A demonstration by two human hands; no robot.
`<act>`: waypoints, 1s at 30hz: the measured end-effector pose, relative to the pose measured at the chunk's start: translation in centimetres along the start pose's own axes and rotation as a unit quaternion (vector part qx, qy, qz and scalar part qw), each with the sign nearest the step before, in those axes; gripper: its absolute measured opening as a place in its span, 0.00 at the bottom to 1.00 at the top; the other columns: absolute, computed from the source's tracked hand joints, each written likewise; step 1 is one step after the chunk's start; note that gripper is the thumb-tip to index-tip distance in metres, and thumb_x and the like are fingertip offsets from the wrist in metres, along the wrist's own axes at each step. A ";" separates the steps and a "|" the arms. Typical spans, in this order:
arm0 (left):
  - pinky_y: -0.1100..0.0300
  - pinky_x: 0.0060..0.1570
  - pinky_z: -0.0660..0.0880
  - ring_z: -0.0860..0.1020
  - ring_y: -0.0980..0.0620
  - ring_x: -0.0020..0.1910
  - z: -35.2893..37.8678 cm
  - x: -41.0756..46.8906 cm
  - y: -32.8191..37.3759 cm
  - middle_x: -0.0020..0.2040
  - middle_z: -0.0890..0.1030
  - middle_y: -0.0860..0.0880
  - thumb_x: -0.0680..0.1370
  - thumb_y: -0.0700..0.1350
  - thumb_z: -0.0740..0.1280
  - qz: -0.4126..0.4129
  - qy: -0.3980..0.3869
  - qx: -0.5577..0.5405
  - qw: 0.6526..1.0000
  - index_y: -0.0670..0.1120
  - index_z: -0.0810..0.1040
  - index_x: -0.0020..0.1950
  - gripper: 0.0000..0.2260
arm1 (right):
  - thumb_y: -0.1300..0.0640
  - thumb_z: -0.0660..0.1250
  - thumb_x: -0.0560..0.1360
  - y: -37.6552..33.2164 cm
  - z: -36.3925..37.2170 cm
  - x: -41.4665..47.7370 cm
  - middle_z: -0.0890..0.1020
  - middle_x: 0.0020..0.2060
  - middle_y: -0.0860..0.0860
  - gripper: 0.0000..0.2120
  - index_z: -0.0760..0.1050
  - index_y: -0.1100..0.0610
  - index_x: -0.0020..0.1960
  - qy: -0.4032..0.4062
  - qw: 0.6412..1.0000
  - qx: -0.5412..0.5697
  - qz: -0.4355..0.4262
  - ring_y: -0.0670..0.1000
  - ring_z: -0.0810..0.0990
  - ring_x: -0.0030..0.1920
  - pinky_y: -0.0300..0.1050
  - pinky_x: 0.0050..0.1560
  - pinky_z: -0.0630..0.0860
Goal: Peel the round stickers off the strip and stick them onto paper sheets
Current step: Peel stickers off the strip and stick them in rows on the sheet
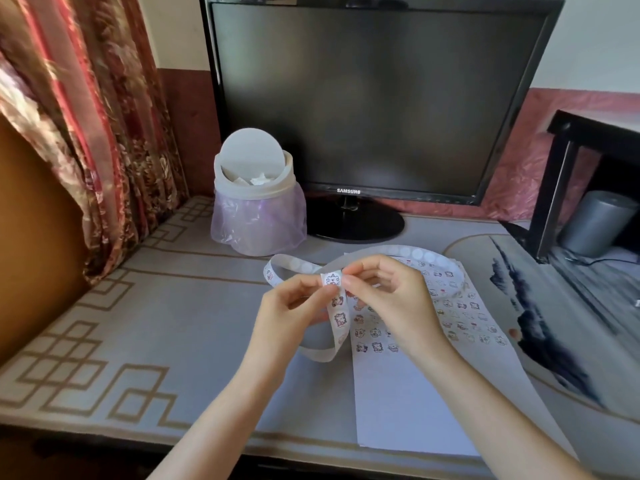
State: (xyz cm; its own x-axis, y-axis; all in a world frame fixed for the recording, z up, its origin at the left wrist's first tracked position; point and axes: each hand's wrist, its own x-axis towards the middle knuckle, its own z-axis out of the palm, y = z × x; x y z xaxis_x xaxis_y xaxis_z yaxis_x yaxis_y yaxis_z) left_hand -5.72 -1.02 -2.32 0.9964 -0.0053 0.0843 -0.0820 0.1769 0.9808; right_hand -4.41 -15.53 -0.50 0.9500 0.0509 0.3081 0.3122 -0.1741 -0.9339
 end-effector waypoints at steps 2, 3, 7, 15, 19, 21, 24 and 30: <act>0.62 0.44 0.79 0.82 0.56 0.39 0.1 0.0 -0.1 0.38 0.84 0.49 0.76 0.38 0.69 0.007 0.004 -0.003 1.000 0.41 0.82 0.46 0.03 | 0.64 0.72 0.71 0.0 0.0 -0.1 0.84 0.36 0.44 0.05 0.81 0.54 0.41 0.007 1.000 -0.017 -0.016 0.42 0.80 0.40 0.38 0.47 0.76; 0.62 0.44 0.79 0.82 0.56 0.39 0.2 -0.1 -0.2 0.38 0.84 0.48 0.76 0.38 0.69 0.010 0.006 -0.004 1.000 0.40 0.82 0.46 0.03 | 0.64 0.71 0.71 0.0 0.0 -0.2 0.84 0.36 0.44 0.05 0.81 0.54 0.41 0.009 0.999 -0.024 -0.023 0.41 0.80 0.39 0.37 0.47 0.75; 0.62 0.44 0.79 0.82 0.55 0.39 0.5 -0.2 -0.4 0.39 0.84 0.48 0.76 0.38 0.69 0.024 0.009 -0.002 1.000 0.41 0.83 0.46 0.03 | 0.64 0.71 0.72 0.1 0.0 -0.4 0.84 0.37 0.43 0.06 0.81 0.54 0.41 0.024 0.998 -0.047 -0.040 0.42 0.80 0.40 0.36 0.44 0.74; 0.63 0.44 0.79 0.82 0.55 0.42 0.8 -0.3 -0.6 0.42 0.85 0.48 0.76 0.38 0.68 0.044 0.005 0.006 0.999 0.41 0.83 0.48 0.04 | 0.61 0.72 0.71 0.3 -0.3 -0.5 0.84 0.38 0.45 0.05 0.81 0.52 0.41 0.027 0.997 -0.067 -0.029 0.46 0.82 0.42 0.53 0.50 0.78; 0.65 0.42 0.78 0.82 0.57 0.39 0.4 -0.1 -0.6 0.38 0.84 0.50 0.75 0.37 0.68 0.048 -0.003 0.009 0.999 0.40 0.83 0.47 0.04 | 0.61 0.72 0.71 0.5 -0.2 -0.3 0.84 0.38 0.46 0.04 0.82 0.53 0.42 0.015 0.997 -0.071 -0.026 0.47 0.82 0.43 0.54 0.52 0.77; 0.66 0.42 0.78 0.82 0.58 0.38 0.3 -0.1 -0.6 0.37 0.84 0.51 0.75 0.37 0.68 0.049 -0.006 0.010 0.999 0.41 0.83 0.46 0.04 | 0.61 0.73 0.71 0.4 -0.2 -0.2 0.84 0.38 0.46 0.03 0.82 0.53 0.42 0.005 0.997 -0.073 -0.033 0.47 0.82 0.43 0.53 0.52 0.77; 0.66 0.41 0.78 0.82 0.58 0.38 0.3 0.1 -0.6 0.37 0.84 0.51 0.75 0.36 0.68 0.052 -0.006 0.015 0.999 0.41 0.83 0.46 0.04 | 0.60 0.73 0.71 0.4 -0.3 0.0 0.84 0.38 0.45 0.03 0.82 0.53 0.41 -0.003 0.996 -0.078 -0.037 0.45 0.81 0.42 0.51 0.50 0.78; 0.66 0.42 0.77 0.82 0.58 0.39 0.4 0.5 -1.0 0.38 0.84 0.51 0.75 0.37 0.69 0.049 -0.009 0.028 0.998 0.41 0.83 0.46 0.04 | 0.60 0.73 0.70 0.8 -0.7 0.6 0.84 0.38 0.47 0.04 0.81 0.52 0.40 -0.019 0.997 -0.072 -0.009 0.48 0.81 0.43 0.52 0.50 0.78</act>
State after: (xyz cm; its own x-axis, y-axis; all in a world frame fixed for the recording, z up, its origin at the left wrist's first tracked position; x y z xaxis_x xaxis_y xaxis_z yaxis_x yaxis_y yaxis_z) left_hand -5.13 -1.58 -3.16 0.9832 -0.0079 0.1824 -0.1801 0.1220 0.9760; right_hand -3.61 -16.36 -0.95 0.9445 0.0929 0.3152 0.3282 -0.3122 -0.8915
